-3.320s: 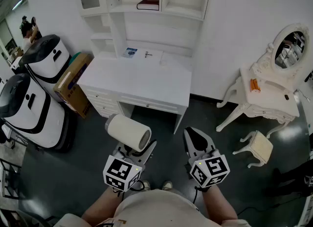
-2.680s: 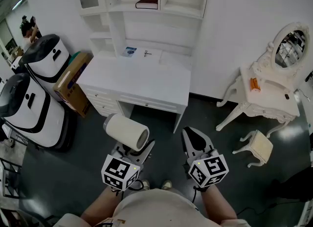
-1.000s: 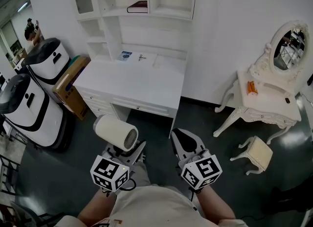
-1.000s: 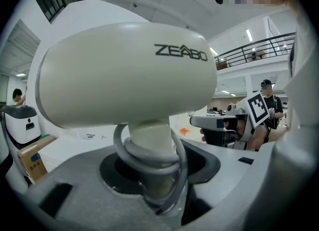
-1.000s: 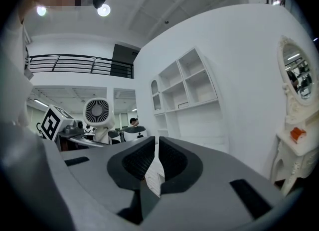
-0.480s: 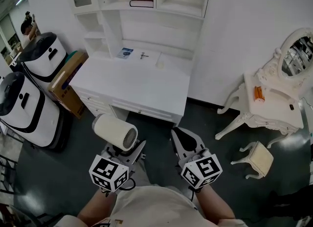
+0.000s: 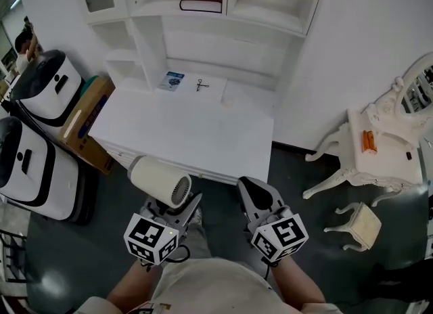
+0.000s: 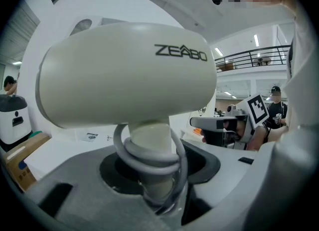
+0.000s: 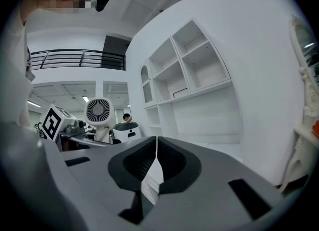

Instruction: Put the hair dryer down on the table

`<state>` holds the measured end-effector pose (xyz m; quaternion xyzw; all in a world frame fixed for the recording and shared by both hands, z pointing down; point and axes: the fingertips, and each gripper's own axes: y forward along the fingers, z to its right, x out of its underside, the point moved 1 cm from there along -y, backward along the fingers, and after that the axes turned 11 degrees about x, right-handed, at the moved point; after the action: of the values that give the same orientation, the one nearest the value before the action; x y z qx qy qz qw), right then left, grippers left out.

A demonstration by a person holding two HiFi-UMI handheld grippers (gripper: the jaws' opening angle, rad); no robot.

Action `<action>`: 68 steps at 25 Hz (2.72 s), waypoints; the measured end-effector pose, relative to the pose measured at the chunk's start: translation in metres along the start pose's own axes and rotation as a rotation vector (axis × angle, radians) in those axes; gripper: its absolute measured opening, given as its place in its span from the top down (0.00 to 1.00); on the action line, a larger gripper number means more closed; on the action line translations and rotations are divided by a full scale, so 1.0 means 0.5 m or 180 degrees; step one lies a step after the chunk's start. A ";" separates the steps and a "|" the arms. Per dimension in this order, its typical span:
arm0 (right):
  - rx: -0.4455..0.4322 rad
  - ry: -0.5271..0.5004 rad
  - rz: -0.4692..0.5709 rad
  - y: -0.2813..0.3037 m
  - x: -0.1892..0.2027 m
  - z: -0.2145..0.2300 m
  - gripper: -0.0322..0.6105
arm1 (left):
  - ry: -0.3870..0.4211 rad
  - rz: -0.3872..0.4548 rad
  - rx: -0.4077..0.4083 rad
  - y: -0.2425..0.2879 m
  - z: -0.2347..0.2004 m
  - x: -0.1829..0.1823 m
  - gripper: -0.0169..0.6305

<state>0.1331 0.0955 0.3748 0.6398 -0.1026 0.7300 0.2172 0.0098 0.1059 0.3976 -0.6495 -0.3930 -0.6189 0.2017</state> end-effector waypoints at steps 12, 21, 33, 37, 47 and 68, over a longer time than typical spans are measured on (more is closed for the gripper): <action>0.0203 -0.0047 -0.0093 0.337 -0.069 0.009 0.91 | -0.0029 -0.0065 0.0146 0.076 -0.341 -0.098 0.65; 0.0333 -0.0127 -0.0015 0.479 -0.127 0.004 0.91 | 0.0029 -0.0043 0.0201 0.090 -0.483 -0.158 0.65; 0.0188 -0.0212 -0.0041 0.532 -0.146 0.034 0.91 | -0.0079 -0.0046 0.0163 0.123 -0.507 -0.183 0.65; 0.0119 -0.0191 -0.0046 0.532 -0.151 0.060 0.91 | -0.0220 -0.0011 0.0136 0.134 -0.495 -0.196 0.65; -0.0076 -0.0143 -0.0103 0.525 -0.156 0.090 0.91 | -0.0427 -0.0032 -0.0025 0.163 -0.481 -0.179 0.65; -0.0406 -0.0157 -0.0085 0.657 -0.149 0.059 0.91 | -0.0607 -0.0904 -0.0476 0.169 -0.751 -0.078 0.65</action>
<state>0.0183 -0.2216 0.3487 0.6438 -0.1457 0.7030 0.2647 -0.1653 -0.2366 0.4364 -0.6564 -0.4509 -0.6043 0.0253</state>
